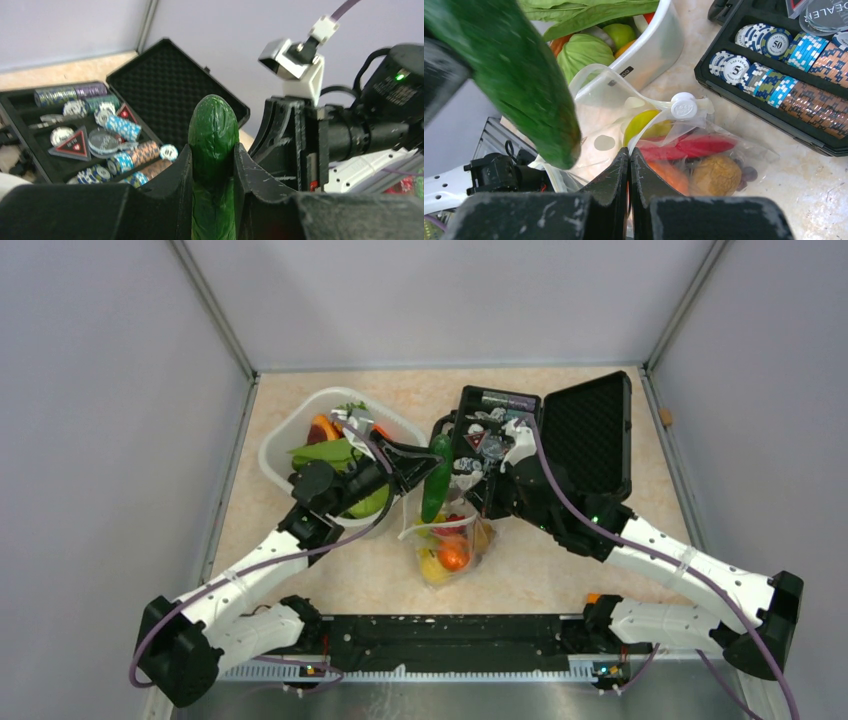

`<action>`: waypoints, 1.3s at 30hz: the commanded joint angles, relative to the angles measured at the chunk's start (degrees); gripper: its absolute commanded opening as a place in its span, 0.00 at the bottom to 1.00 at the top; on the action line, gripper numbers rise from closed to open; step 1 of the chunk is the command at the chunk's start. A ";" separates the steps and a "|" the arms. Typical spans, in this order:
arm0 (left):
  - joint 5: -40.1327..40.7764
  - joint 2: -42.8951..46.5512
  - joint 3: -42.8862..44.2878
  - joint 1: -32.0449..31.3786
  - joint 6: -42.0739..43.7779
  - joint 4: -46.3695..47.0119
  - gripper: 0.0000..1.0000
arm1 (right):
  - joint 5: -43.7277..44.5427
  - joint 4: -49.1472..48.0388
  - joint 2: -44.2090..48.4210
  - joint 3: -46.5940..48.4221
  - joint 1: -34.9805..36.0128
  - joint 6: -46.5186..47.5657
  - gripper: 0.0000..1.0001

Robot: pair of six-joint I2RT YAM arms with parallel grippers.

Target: Place the food in the zip-top bag and seal the zipper

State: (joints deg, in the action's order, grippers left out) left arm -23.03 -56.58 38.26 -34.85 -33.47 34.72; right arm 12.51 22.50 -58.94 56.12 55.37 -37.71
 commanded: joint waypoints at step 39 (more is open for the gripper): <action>16.46 -0.53 12.73 -4.70 31.30 -47.06 0.76 | 2.70 -8.47 6.95 -0.24 0.39 -0.12 0.00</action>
State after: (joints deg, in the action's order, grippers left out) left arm -19.00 -58.26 49.98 -39.44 -4.29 -9.04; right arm 15.73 21.37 -54.78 54.74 55.37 -38.98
